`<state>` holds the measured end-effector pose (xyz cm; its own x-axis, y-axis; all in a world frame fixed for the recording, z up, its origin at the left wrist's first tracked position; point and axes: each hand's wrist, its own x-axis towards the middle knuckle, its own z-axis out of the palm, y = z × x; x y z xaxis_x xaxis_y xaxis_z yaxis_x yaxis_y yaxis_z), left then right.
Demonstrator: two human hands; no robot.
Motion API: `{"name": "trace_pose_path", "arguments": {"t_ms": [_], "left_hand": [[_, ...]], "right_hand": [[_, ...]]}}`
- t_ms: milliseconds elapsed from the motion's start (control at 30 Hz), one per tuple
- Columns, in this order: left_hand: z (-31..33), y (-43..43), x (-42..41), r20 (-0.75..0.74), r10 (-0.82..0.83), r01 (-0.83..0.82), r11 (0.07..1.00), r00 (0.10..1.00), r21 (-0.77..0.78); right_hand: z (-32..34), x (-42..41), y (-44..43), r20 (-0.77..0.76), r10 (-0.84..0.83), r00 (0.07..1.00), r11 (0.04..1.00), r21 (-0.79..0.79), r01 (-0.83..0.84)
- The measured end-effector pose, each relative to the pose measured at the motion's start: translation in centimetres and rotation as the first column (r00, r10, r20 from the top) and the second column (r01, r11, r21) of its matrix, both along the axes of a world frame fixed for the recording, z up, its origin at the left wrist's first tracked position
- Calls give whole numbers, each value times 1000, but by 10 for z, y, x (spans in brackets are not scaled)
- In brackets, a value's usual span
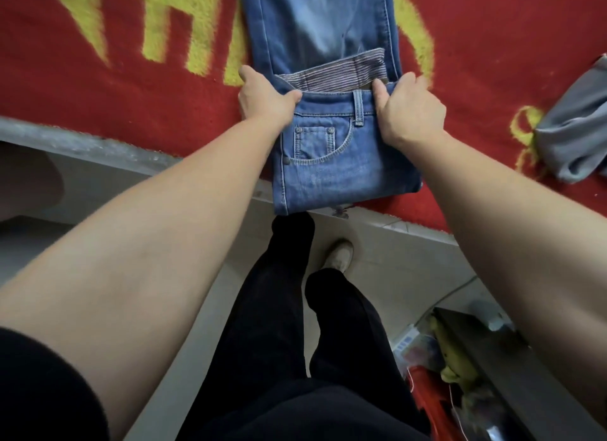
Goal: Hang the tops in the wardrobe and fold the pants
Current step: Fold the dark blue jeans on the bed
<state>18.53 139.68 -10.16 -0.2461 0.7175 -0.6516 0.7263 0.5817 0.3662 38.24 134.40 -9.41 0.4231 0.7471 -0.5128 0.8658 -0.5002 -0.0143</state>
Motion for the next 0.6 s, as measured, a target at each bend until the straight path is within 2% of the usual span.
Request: {"name": "trace_pose_path", "arguments": {"t_ms": [100, 167, 233, 267, 333, 400, 433, 500, 600], "left_hand": [[17, -19, -5, 37, -29, 22, 985, 999, 171], [29, -42, -14, 72, -169, 133, 927, 983, 351], [36, -67, -27, -4, -421, 364, 780, 907, 509], [36, -80, -32, -87, -548, 501, 673, 832, 544], [32, -104, -40, -228, -748, 747, 483, 623, 456], [25, -120, -42, -259, -874, 910, 375, 410, 176], [21, -126, -39, -269, -902, 940, 335, 338, 59], [16, -131, -26, -311, -904, 946, 321, 292, -43], [20, -130, -5, -285, -892, 914, 393, 351, -103]], "right_hand": [[13, 1, -12, 43, 143, 989, 967, 206, -149], [24, 2, -24, 51, 312, 949, 877, 370, -308], [33, 2, -41, 65, 512, 857, 710, 530, -464], [35, 0, -53, 67, 604, 794, 638, 557, -532], [35, -2, -80, 29, 742, 670, 582, 470, -664], [29, 2, -103, -5, 812, 583, 563, 265, -783], [25, 4, -111, 1, 830, 558, 549, 168, -818], [18, 4, -117, 66, 835, 547, 543, 64, -837], [17, -6, -110, 132, 810, 572, 576, 8, -817]]}}
